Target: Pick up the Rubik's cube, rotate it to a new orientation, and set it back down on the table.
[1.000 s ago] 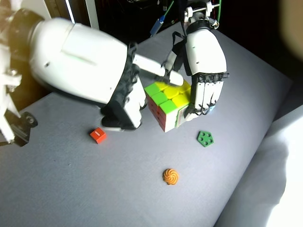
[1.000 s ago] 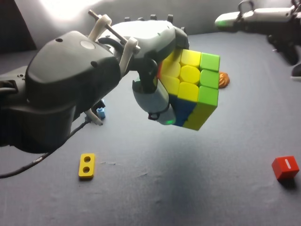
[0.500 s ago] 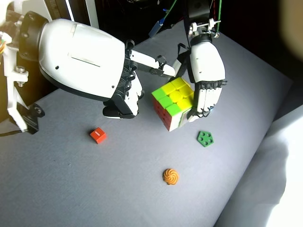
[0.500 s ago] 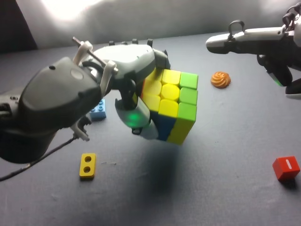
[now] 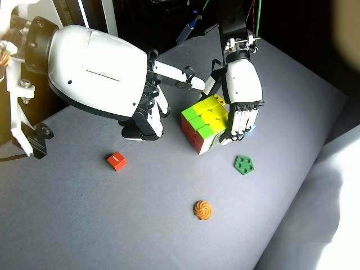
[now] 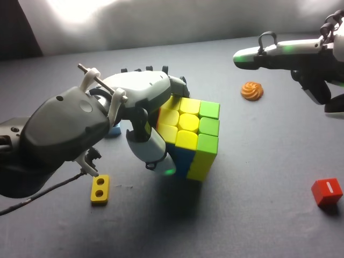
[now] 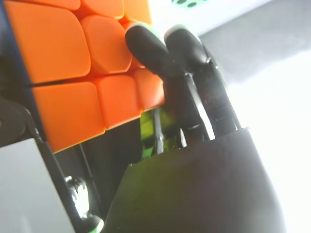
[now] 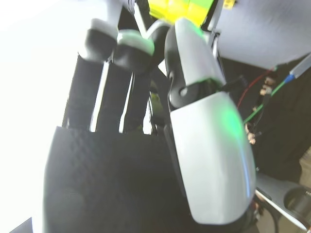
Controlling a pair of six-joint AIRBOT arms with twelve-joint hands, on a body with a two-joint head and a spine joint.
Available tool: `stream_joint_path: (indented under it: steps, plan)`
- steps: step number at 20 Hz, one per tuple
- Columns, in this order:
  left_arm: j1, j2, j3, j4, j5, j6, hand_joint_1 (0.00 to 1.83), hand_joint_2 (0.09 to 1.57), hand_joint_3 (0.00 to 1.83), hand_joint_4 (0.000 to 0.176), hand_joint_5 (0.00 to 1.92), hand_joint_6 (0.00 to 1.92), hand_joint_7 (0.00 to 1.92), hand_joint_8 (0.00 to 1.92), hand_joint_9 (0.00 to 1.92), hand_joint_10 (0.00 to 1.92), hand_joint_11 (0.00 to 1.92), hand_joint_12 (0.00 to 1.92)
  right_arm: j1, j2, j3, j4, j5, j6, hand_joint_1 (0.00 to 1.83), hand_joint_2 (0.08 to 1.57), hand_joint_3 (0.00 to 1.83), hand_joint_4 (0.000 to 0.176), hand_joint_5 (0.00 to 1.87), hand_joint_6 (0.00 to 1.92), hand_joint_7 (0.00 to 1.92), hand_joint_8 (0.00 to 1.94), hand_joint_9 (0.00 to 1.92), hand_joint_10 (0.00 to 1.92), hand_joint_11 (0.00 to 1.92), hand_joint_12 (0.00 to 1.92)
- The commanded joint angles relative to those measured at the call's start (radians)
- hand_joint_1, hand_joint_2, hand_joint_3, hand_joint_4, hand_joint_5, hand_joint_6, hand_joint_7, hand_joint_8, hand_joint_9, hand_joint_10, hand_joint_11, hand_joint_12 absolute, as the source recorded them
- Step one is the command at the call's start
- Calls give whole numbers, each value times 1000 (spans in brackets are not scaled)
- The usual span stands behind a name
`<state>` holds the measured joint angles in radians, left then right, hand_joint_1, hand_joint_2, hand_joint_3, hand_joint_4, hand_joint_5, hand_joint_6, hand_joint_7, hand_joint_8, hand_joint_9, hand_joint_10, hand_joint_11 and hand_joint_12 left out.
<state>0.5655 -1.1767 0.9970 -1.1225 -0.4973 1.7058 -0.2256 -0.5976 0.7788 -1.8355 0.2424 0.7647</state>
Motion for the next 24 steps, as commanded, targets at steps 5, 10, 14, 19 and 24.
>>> stream_joint_path:
  steps: [5, 10, 14, 19, 24]
  plan:
    - [-2, -1, -1, 42, -62, -33, 1369, 1160, 0, 0, 948, 811, 889, 1252, 745, 1448, 668, 1391, 10, 0, -4, 23, -22, 3, 1340, 1153, 0, 147, 0, 0, 884, 1229, 1003, 1919, 885, 1921]
    - [0, -2, -7, 43, -63, -36, 1366, 1155, 0, 0, 959, 798, 907, 1214, 745, 1456, 653, 1356, 10, 0, -4, 23, -22, 3, 1336, 1167, 0, 139, 0, 0, 860, 1265, 1015, 1920, 911, 1921]
    - [-1, -1, -8, 43, -65, -41, 1363, 1161, 0, 0, 944, 843, 887, 1235, 738, 1461, 632, 1378, 10, 0, -4, 23, -22, 3, 1341, 1160, 0, 132, 0, 0, 873, 1252, 1000, 1921, 891, 1921]
    - [-1, -1, -13, 40, -73, -41, 1352, 1183, 3, 0, 890, 1027, 831, 1253, 689, 1478, 478, 1327, 10, 0, -4, 23, -22, 2, 1315, 1203, 8, 154, 6, 1, 789, 1356, 980, 1921, 868, 1921]
    - [-6, -1, -14, 39, -74, -41, 731, 1030, 0, 0, 440, 11, 492, 17, 400, 162, 5, 967, 10, 0, -4, 23, -22, 1, 1313, 1208, 3, 140, 0, 0, 789, 1394, 921, 1880, 847, 1921]
